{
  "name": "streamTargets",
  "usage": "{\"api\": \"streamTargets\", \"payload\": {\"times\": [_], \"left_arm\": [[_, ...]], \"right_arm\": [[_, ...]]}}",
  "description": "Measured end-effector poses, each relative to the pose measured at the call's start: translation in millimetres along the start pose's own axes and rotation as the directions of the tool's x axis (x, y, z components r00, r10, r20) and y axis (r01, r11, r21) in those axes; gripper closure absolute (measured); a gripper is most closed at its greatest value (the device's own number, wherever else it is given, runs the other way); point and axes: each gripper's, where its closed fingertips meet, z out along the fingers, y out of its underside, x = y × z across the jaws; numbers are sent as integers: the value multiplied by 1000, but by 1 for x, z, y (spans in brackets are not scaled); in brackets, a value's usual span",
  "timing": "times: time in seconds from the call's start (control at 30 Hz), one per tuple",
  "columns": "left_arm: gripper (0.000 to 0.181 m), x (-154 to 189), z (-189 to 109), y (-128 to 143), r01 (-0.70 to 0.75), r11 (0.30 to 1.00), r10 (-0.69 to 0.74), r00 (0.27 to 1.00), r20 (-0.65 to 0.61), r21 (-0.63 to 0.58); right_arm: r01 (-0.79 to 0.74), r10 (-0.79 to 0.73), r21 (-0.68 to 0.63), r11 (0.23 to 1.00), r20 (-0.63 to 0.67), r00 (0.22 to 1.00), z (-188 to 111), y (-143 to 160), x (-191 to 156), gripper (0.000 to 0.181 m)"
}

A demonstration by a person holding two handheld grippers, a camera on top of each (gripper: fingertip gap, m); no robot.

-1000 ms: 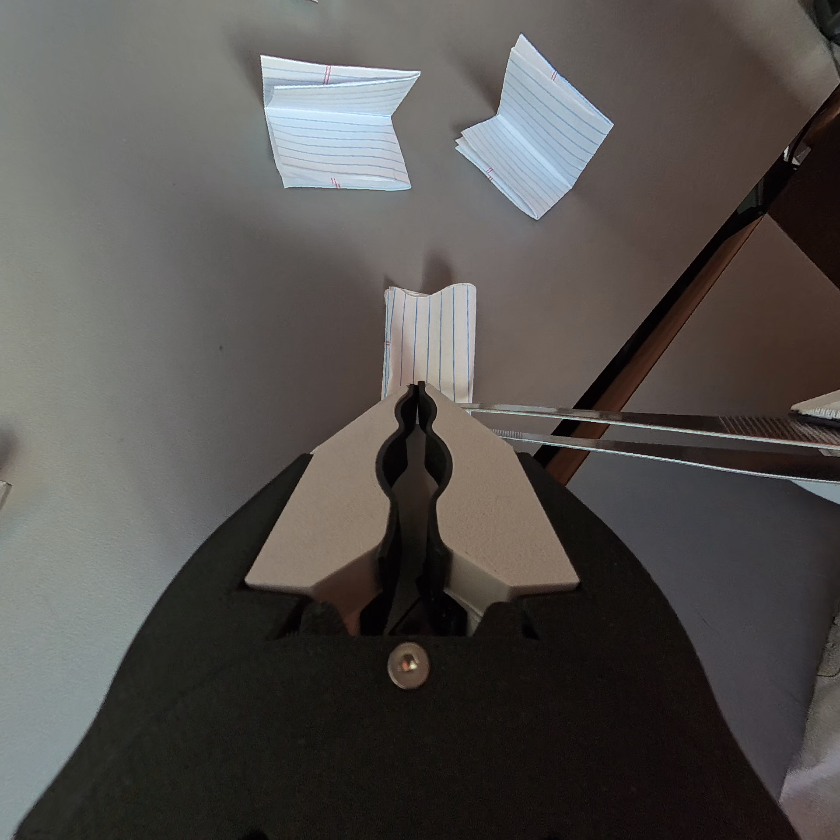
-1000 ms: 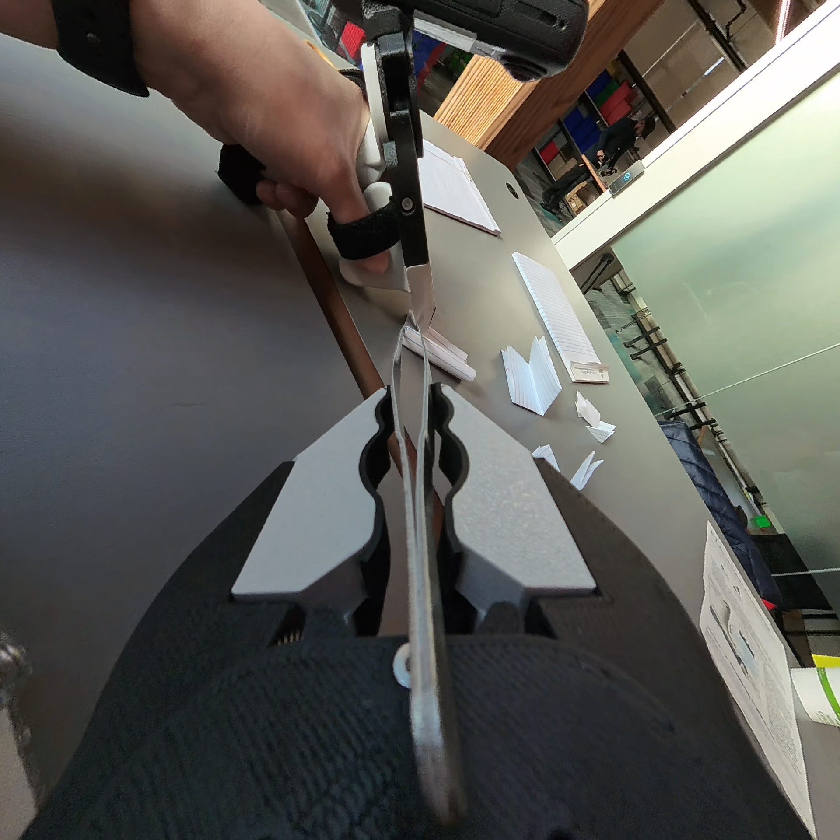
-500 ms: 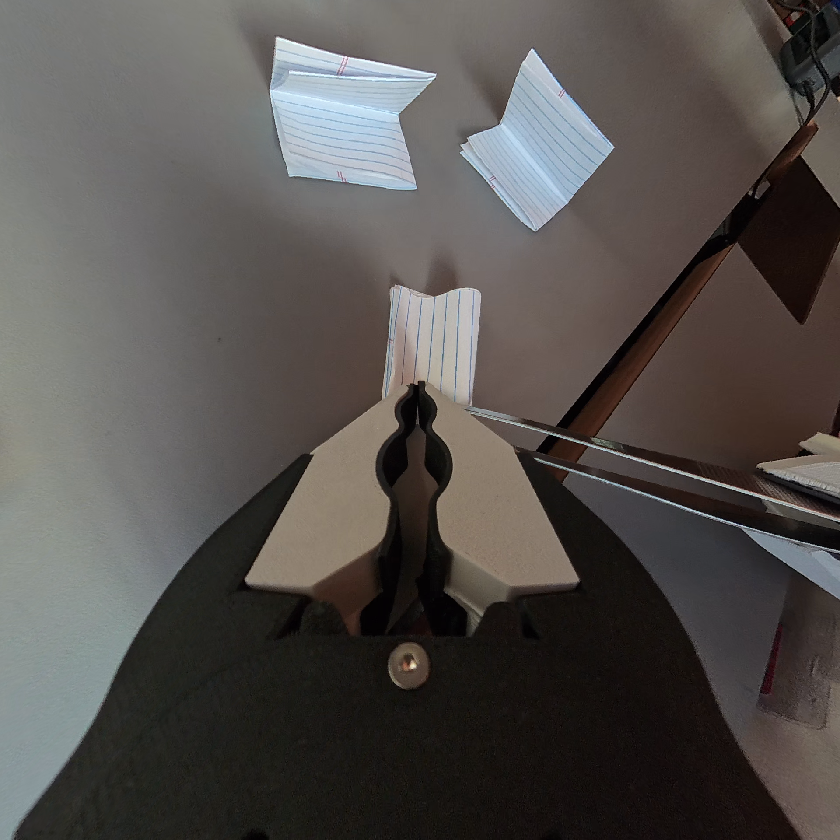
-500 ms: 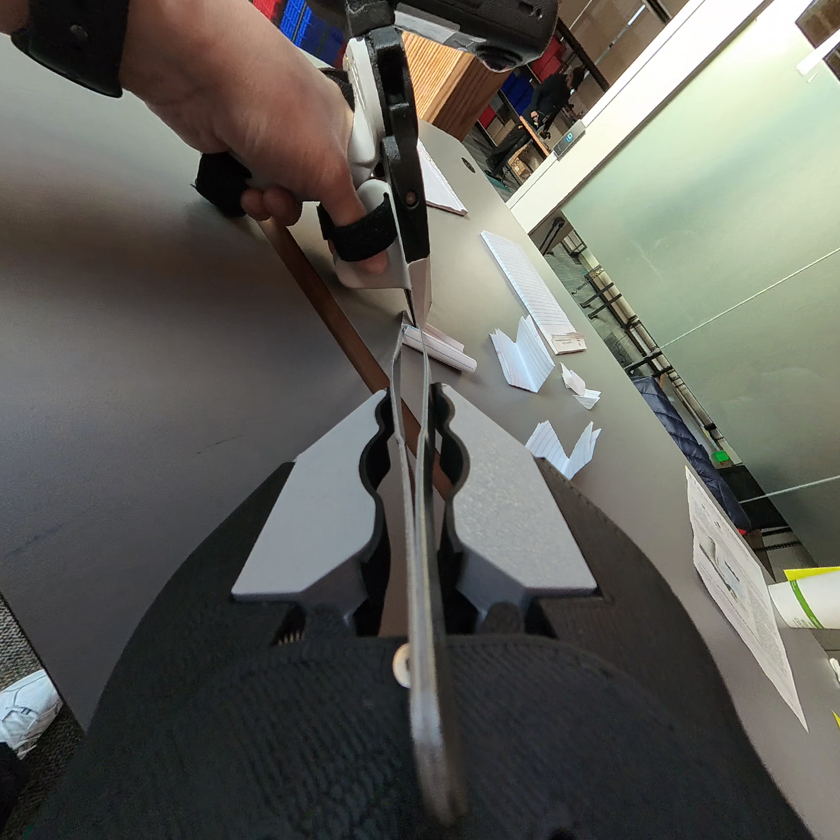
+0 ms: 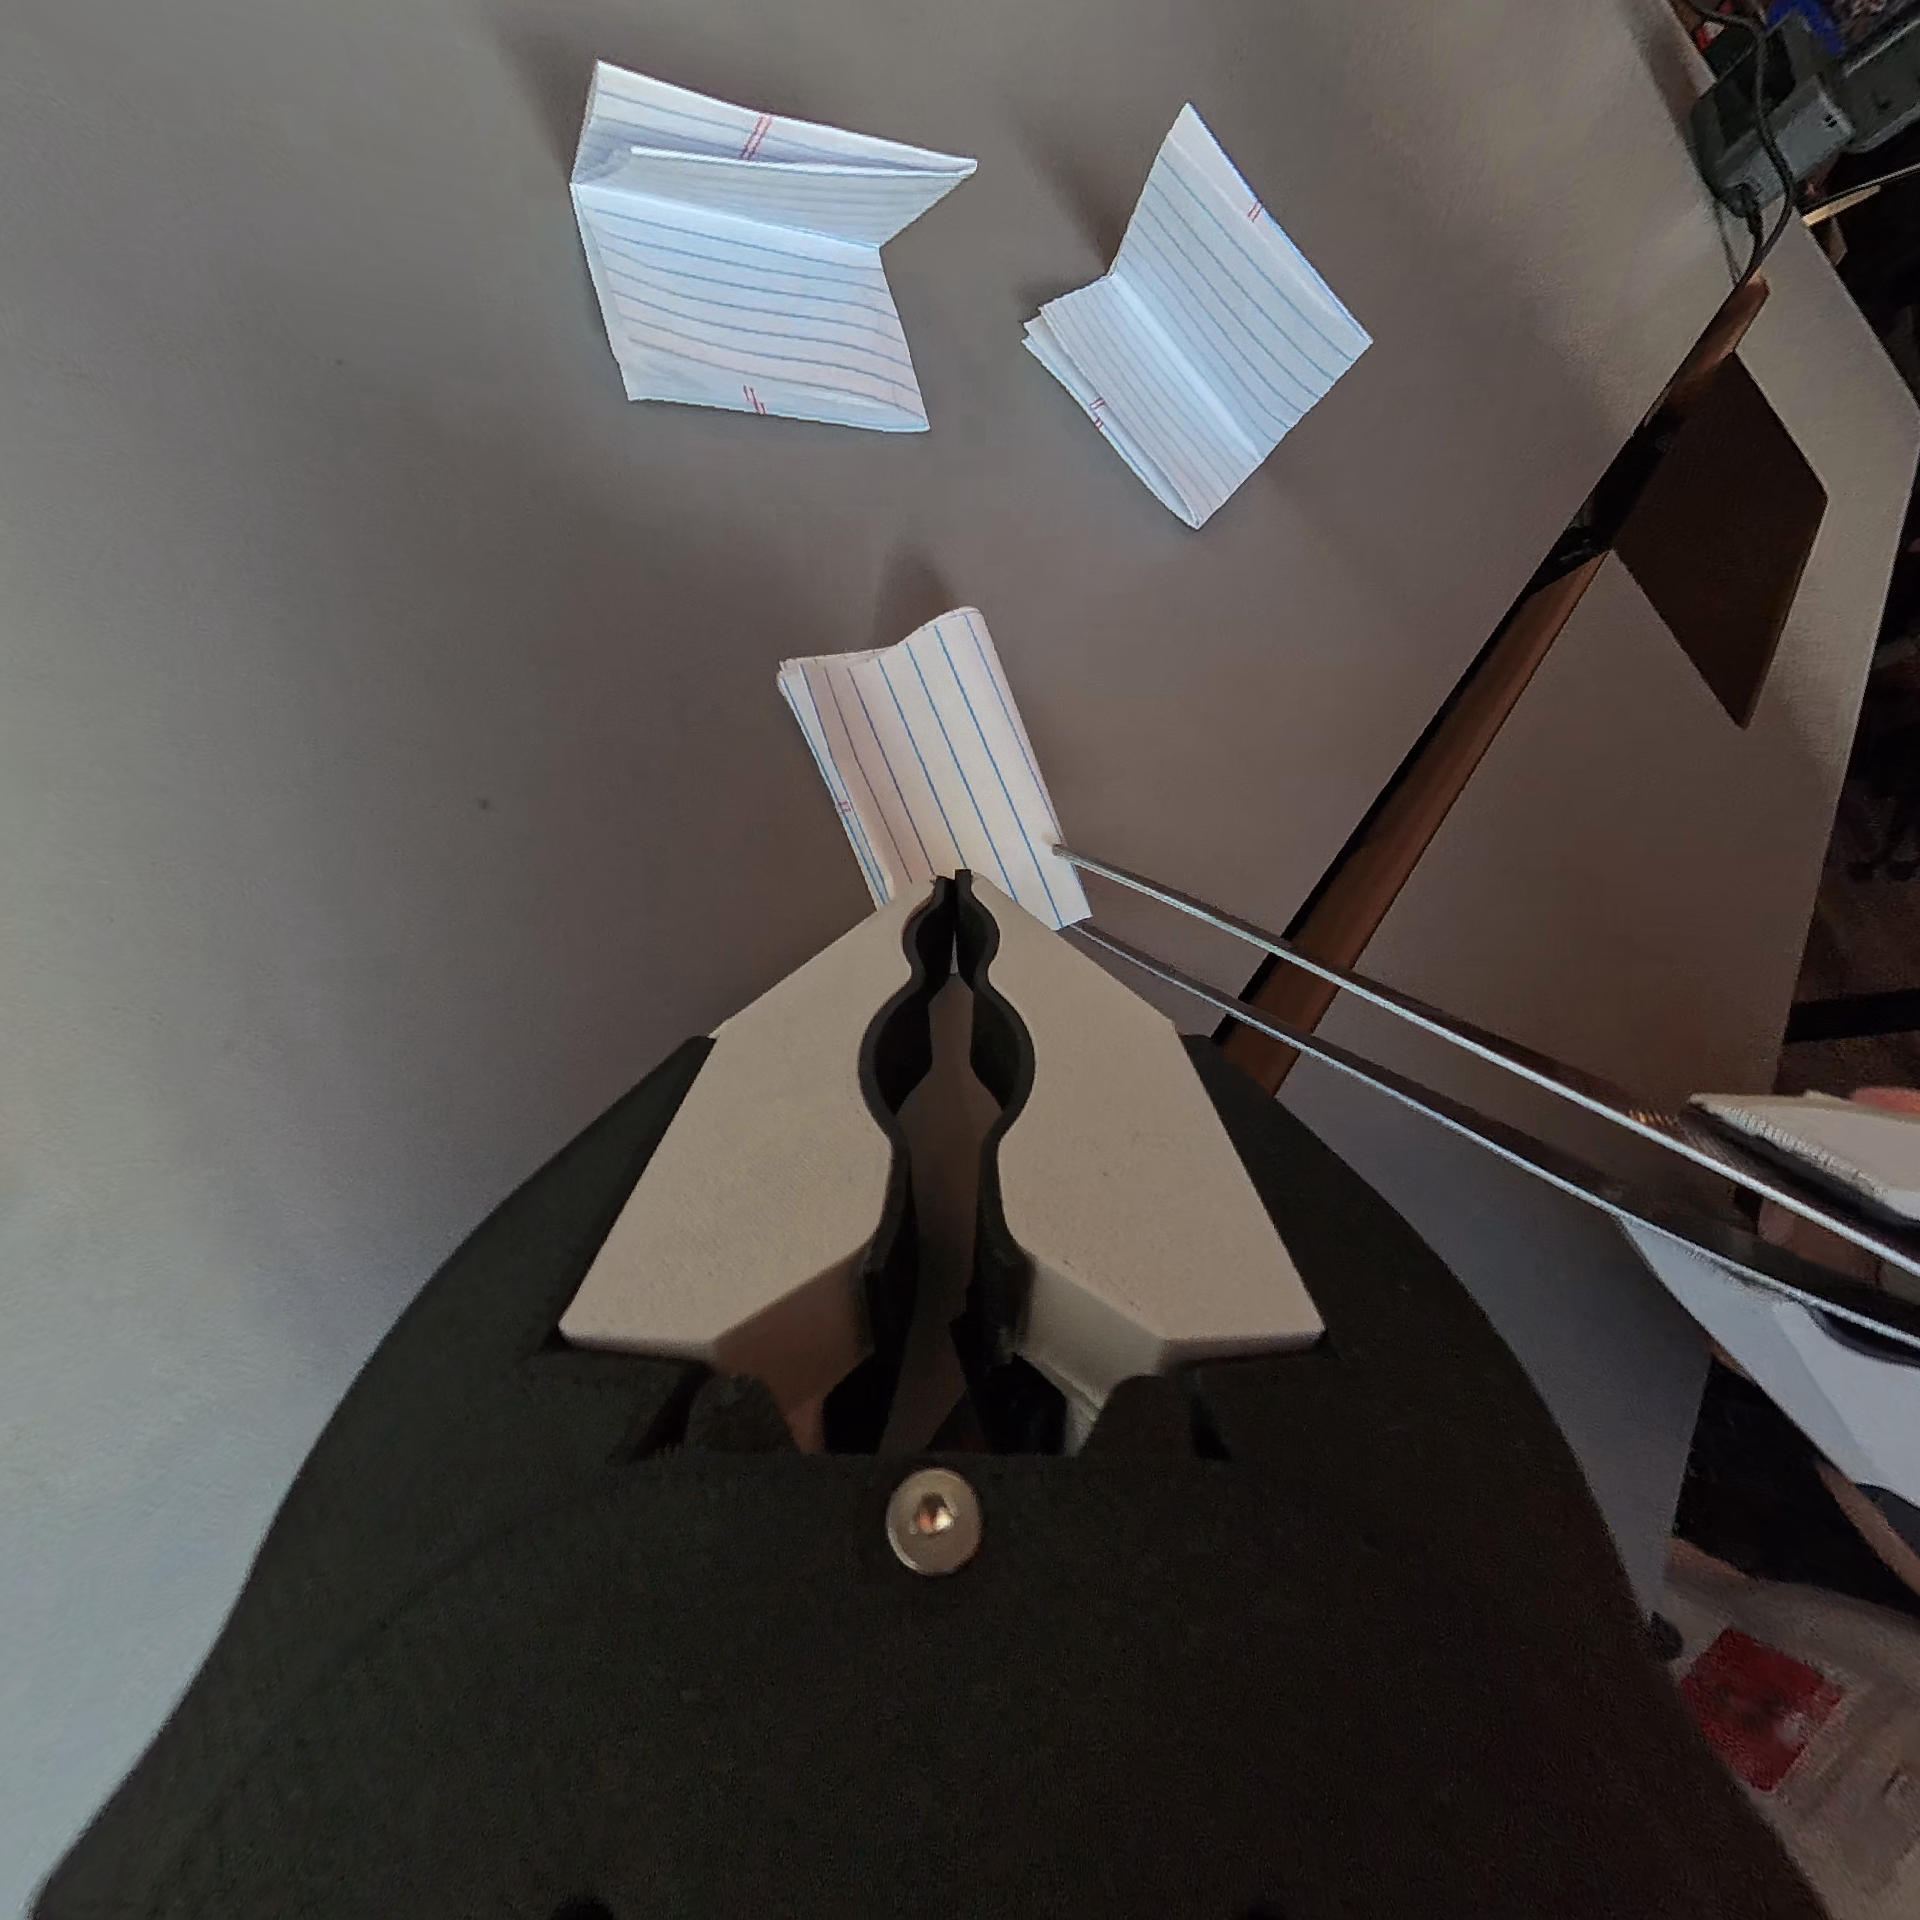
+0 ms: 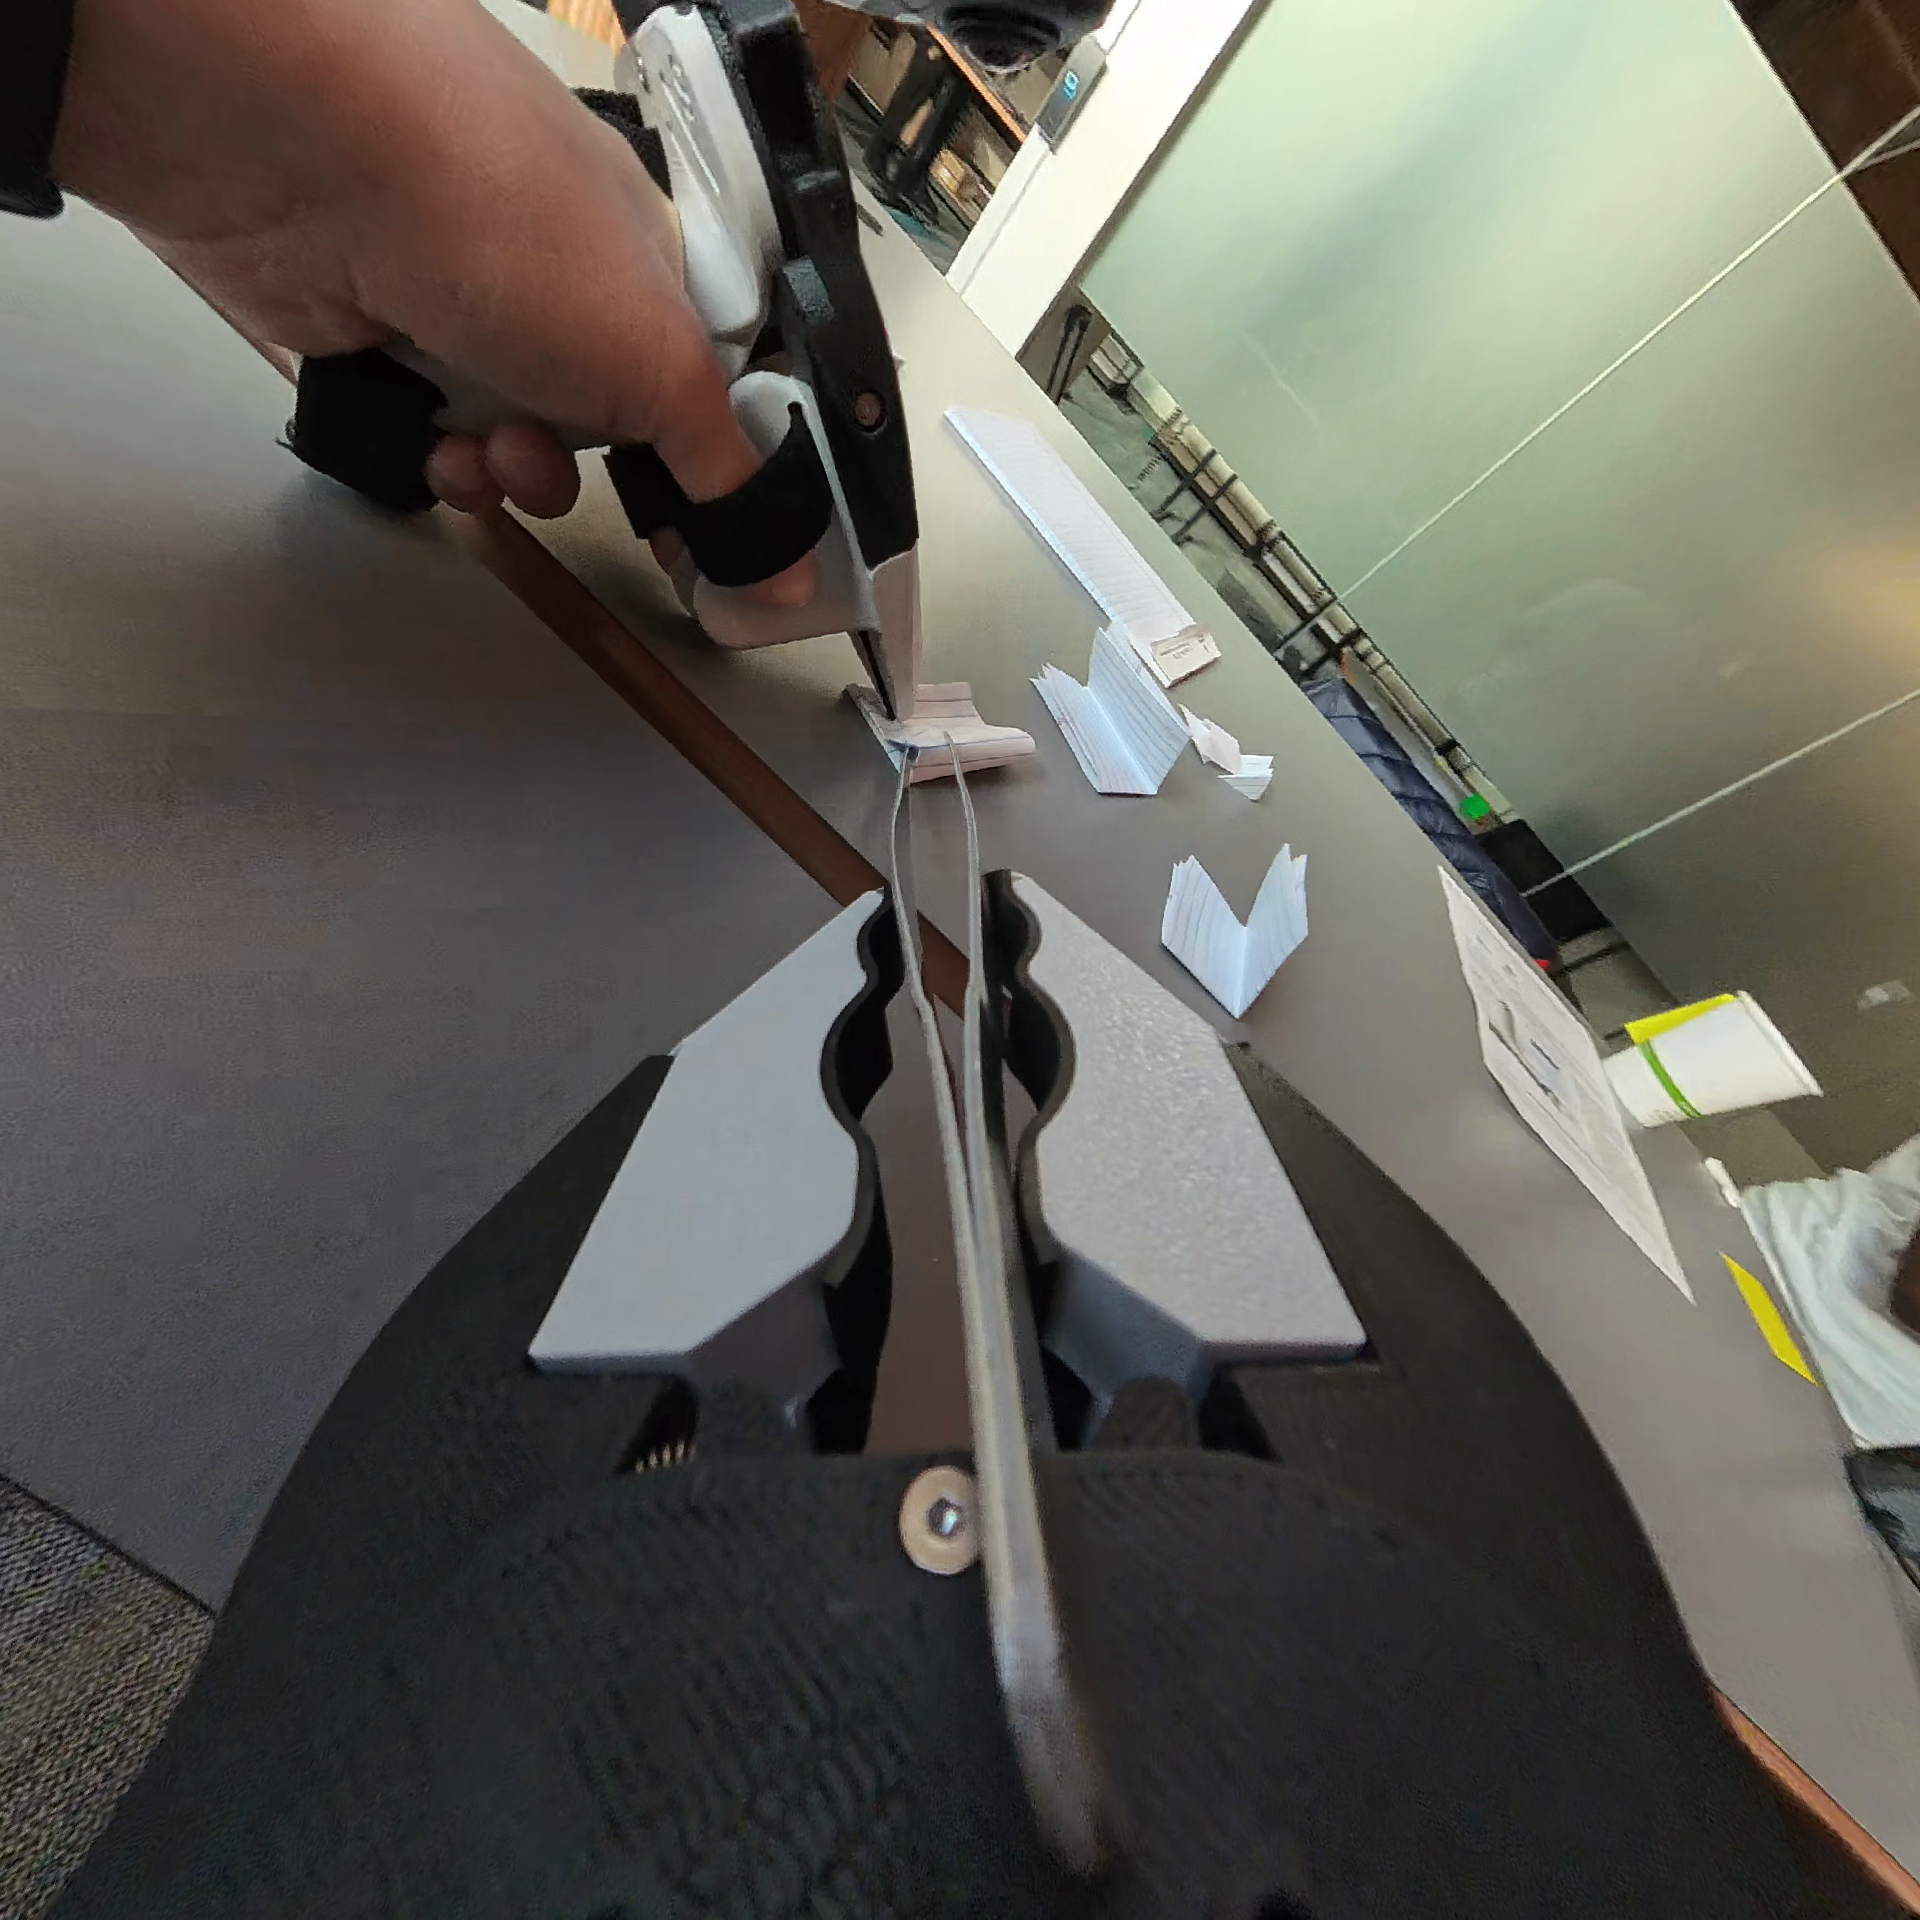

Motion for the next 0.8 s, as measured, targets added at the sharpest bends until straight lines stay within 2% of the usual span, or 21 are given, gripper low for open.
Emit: {"api": "streamTargets", "payload": {"times": [0.23, 0.4, 0.6, 0.7, 0.8], "left_arm": [[181, 1, 1, -1, -34, 999, 34, 999, 0, -3], [181, 1, 3, -2, -44, 999, 44, 999, -2, -5], [181, 1, 4, -3, -11, 1000, 10, 999, -37, -15], [181, 1, 4, -3, 11, 1000, -12, 998, -56, -21], [181, 1, 5, -4, -36, 999, 35, 999, -28, -17]], "right_arm": [[102, -138, -176, 979, -207, 969, 3, -13, -23, 164], [115, -188, -258, 959, -281, 941, 10, -15, -30, 165], [214, -308, -313, 925, -290, 906, 24, -16, -33, 165], [205, -303, -325, 923, -286, 909, 25, -14, -30, 166], [174, -276, -324, 930, -301, 913, 24, -14, -27, 167]]}}
